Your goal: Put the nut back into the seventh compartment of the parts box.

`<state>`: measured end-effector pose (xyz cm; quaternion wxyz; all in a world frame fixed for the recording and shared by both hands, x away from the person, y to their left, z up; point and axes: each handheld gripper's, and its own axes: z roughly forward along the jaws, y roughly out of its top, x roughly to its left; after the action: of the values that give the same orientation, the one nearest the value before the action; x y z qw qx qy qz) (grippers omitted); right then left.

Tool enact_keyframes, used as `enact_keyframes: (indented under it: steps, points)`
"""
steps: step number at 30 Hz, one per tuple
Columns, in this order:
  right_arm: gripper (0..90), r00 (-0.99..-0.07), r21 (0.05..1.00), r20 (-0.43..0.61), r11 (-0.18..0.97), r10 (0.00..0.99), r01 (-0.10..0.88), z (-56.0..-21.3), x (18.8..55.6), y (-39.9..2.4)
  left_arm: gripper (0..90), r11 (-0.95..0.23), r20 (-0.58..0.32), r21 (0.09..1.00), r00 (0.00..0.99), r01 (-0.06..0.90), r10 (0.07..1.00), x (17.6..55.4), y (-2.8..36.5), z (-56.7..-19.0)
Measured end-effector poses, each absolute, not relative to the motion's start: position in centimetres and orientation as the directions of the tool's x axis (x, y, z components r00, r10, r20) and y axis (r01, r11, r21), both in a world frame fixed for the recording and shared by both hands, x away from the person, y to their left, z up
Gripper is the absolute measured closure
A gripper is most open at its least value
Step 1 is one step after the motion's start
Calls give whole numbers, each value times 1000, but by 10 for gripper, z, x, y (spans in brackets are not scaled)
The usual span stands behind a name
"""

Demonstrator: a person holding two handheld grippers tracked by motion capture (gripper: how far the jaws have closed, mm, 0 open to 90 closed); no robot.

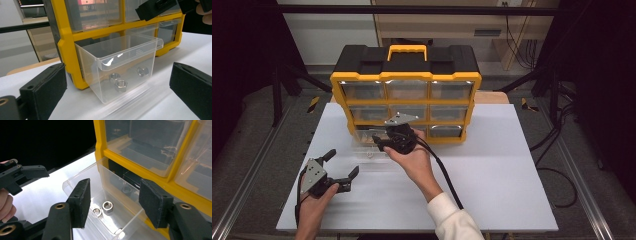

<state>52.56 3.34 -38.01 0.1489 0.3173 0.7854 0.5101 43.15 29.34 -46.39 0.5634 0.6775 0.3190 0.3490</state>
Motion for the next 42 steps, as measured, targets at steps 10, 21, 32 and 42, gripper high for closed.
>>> enact_keyframes:
  steps: [10,21,32,42]
  points:
    - [379,-756,893,62,302,652,333,-374,517,29,9,-163,114,986,552,40,826,431,293,-464]
    - [351,-752,888,42,319,658,330,-373,508,12,9,-166,117,985,552,39,825,431,293,-464]
    - [242,-739,883,19,336,674,329,-373,493,-3,9,-172,122,984,553,39,824,431,292,-464]
    - [137,-711,887,-8,334,703,320,-374,481,-26,10,-175,123,984,553,42,824,432,292,-465]
